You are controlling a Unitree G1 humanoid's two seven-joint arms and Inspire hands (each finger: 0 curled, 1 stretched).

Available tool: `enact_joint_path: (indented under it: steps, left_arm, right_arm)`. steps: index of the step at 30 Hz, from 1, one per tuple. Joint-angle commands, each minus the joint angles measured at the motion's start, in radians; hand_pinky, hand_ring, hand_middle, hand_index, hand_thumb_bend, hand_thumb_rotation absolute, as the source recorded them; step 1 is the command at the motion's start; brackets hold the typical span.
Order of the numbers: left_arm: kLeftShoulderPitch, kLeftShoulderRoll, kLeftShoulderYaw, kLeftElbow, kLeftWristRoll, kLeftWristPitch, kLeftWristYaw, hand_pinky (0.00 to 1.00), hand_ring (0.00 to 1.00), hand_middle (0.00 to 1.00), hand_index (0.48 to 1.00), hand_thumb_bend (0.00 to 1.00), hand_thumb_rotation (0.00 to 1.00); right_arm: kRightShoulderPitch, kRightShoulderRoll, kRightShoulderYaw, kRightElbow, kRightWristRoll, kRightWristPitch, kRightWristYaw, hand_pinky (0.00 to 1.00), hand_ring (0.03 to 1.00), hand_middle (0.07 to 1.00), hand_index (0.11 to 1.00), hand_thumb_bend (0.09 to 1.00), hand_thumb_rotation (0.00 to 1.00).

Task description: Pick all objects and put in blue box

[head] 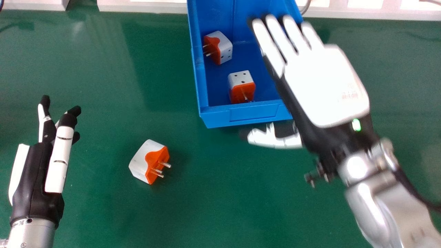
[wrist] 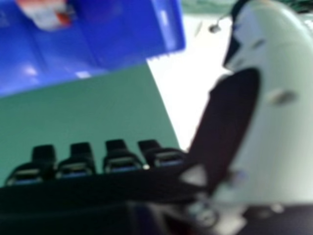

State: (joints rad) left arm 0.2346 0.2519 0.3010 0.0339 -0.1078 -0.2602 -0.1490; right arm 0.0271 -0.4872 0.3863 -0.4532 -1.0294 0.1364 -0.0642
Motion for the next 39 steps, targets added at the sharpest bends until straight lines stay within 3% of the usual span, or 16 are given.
enact_joint_path:
  steps: [1, 5, 11, 16, 19, 26, 31, 37, 39]
  left_arm:
    - [0.004, 0.008, 0.011, -0.018, -0.005, -0.004, 0.000, 0.92, 0.95, 0.92, 0.933, 0.49, 1.00]
    - [0.006, 0.010, 0.016, -0.014, -0.017, -0.008, -0.009, 0.91, 0.94, 0.92, 0.930, 0.49, 1.00]
    - [0.012, 0.012, 0.020, -0.012, -0.019, -0.011, -0.011, 0.90, 0.94, 0.92, 0.929, 0.49, 1.00]
    - [0.007, 0.010, 0.025, 0.016, -0.040, -0.028, -0.038, 0.92, 0.94, 0.92, 0.934, 0.49, 1.00]
    - [0.007, 0.008, 0.026, 0.030, -0.034, -0.047, -0.037, 0.92, 0.94, 0.92, 0.932, 0.49, 1.00]
    - [0.016, 0.003, 0.024, 0.024, -0.017, -0.057, -0.023, 0.88, 0.92, 0.90, 0.911, 0.47, 1.00]
    - [0.012, 0.006, 0.024, 0.035, -0.022, -0.064, -0.030, 0.89, 0.93, 0.91, 0.919, 0.48, 1.00]
    - [0.009, 0.009, 0.022, 0.034, -0.015, -0.058, -0.026, 0.90, 0.93, 0.91, 0.921, 0.49, 1.00]
    - [0.005, 0.011, 0.023, 0.041, -0.019, -0.059, -0.029, 0.90, 0.93, 0.91, 0.922, 0.50, 1.00]
  right_arm:
    - [0.106, -0.012, -0.048, -0.084, -0.005, -0.051, -0.073, 0.98, 1.000, 1.000, 1.000, 0.514, 0.44]
    - [0.294, -0.001, -0.104, -0.131, 0.035, -0.135, -0.164, 0.99, 1.000, 1.000, 0.990, 0.522, 0.40]
    - [0.488, 0.066, -0.174, -0.150, 0.030, -0.178, -0.276, 0.91, 1.000, 1.000, 0.985, 0.520, 0.44]
    - [0.537, 0.122, -0.233, -0.103, 0.001, -0.155, -0.318, 0.85, 0.978, 0.989, 0.982, 0.519, 0.45]
    - [0.536, 0.155, -0.269, -0.073, 0.012, -0.131, -0.309, 0.80, 0.951, 0.972, 0.966, 0.528, 0.45]
    - [0.494, 0.172, -0.327, -0.014, 0.021, -0.087, -0.270, 0.81, 0.937, 0.963, 0.955, 0.537, 0.43]
    - [0.429, 0.168, -0.352, 0.069, 0.031, -0.053, -0.246, 0.79, 0.916, 0.952, 0.953, 0.556, 0.43]
    - [0.341, 0.160, -0.345, 0.175, 0.009, -0.022, -0.258, 0.76, 0.893, 0.929, 0.920, 0.581, 0.41]
    - [0.313, 0.159, -0.339, 0.205, 0.001, -0.009, -0.259, 0.75, 0.887, 0.922, 0.911, 0.588, 0.42]
